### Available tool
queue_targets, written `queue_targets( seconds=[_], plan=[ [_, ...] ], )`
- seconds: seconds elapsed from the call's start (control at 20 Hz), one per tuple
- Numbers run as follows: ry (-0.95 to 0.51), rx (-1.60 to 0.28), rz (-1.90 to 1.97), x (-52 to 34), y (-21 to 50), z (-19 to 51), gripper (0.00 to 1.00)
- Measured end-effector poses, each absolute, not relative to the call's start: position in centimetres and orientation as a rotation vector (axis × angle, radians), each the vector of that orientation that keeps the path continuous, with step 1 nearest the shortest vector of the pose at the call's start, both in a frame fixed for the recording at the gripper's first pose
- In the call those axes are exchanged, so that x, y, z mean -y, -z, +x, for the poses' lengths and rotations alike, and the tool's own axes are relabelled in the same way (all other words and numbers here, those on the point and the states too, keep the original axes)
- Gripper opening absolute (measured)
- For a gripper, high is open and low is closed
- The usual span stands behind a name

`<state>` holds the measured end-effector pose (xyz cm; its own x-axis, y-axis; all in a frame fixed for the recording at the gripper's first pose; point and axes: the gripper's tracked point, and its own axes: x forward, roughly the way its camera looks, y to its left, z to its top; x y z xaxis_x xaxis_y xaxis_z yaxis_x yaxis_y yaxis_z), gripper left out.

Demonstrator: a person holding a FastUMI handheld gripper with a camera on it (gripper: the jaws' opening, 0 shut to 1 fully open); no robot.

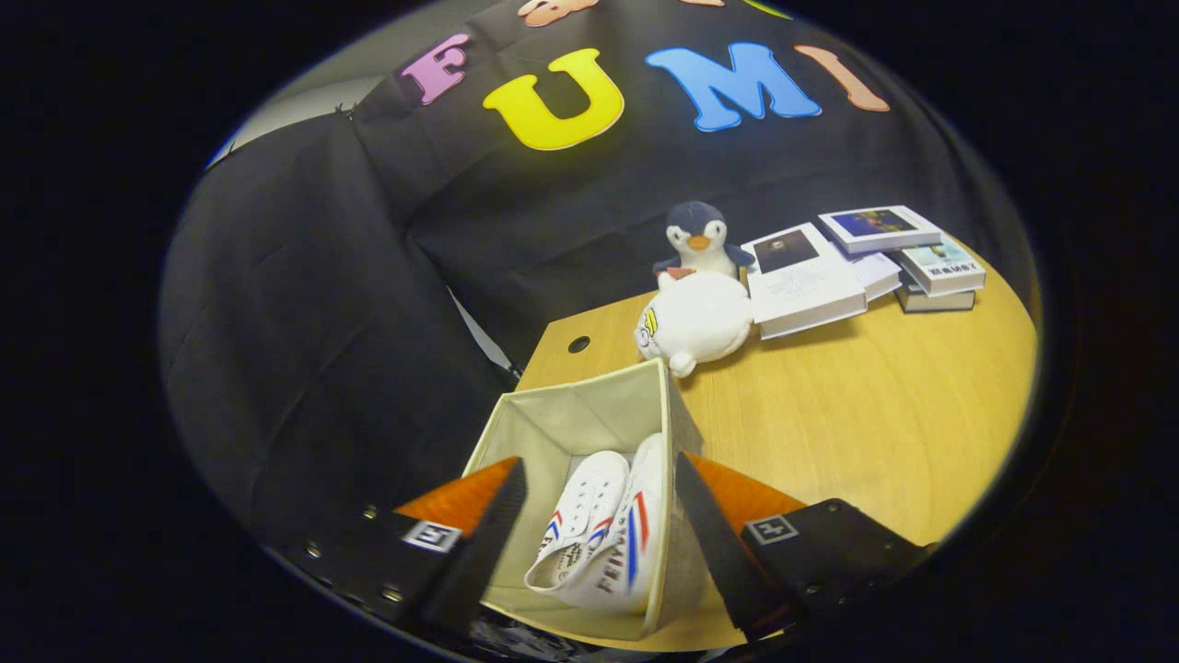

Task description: Open the storage box then place both shoes into the box .Put the left shoe in first, then the right shoe, with the right side of both shoes facing outward in a uniform manner.

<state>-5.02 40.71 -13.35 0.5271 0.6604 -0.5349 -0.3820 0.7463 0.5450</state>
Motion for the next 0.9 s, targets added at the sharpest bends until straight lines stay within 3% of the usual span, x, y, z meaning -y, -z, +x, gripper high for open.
queue_targets(
  seconds=[0.05,0.35,0.9],
  plan=[
    [-0.642,-0.775,0.375,-40.0,13.0,-4.4,0.99],
    [-0.618,-0.642,0.323,-33.1,8.6,-2.2,0.98],
    [-0.446,-0.442,0.189,-16.4,3.0,1.7,0.98]
  ],
)
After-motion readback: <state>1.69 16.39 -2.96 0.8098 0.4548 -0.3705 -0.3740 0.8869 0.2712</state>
